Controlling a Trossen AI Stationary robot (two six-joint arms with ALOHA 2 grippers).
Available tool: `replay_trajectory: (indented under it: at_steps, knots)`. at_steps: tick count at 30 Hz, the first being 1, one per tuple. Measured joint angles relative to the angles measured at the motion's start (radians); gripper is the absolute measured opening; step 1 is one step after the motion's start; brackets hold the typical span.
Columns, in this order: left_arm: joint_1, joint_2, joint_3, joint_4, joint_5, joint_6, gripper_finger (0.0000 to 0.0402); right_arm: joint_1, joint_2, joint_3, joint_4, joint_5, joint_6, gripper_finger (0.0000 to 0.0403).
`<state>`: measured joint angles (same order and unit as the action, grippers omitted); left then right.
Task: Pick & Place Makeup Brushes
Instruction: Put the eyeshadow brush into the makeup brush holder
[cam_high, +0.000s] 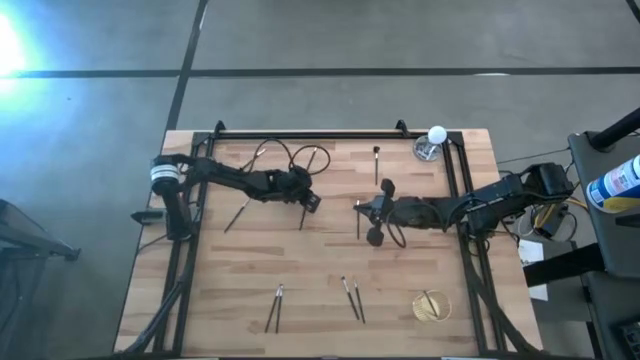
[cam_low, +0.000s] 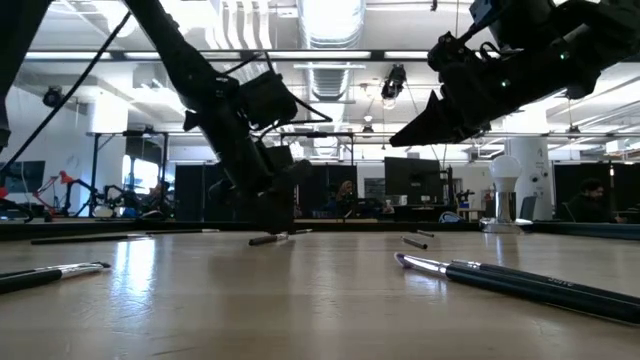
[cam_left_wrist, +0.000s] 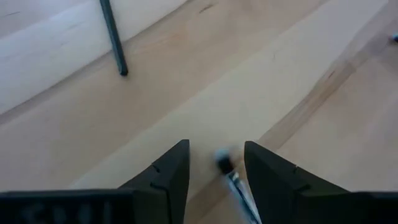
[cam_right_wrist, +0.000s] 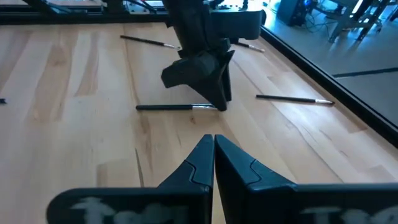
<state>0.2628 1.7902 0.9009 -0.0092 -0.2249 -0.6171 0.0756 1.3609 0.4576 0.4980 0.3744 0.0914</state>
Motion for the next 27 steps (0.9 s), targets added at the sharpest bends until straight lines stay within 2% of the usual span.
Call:
replay_trajectory:
  at_steps: [8, 20, 23, 27]
  knots:
    - [-0.004, 0.013, -0.003, 0.014, 0.017, -0.058, 0.0133, 0.01, 0.0, 0.0, -0.001, -0.018, 0.002, 0.0008]
    - [-0.03, 0.012, -0.029, -0.039, 0.009, -0.085, 0.0034, 0.013, 0.0, 0.0, -0.003, -0.019, 0.005, 0.0008]
    - [-0.043, 0.002, -0.036, -0.044, -0.017, -0.061, 0.0008, 0.013, 0.0, 0.0, -0.011, -0.019, 0.005, 0.0008]
    - [-0.086, -0.057, -0.047, -0.066, -0.109, -0.024, 0.0003, 0.016, 0.0, -0.001, -0.023, -0.016, 0.025, 0.0008]
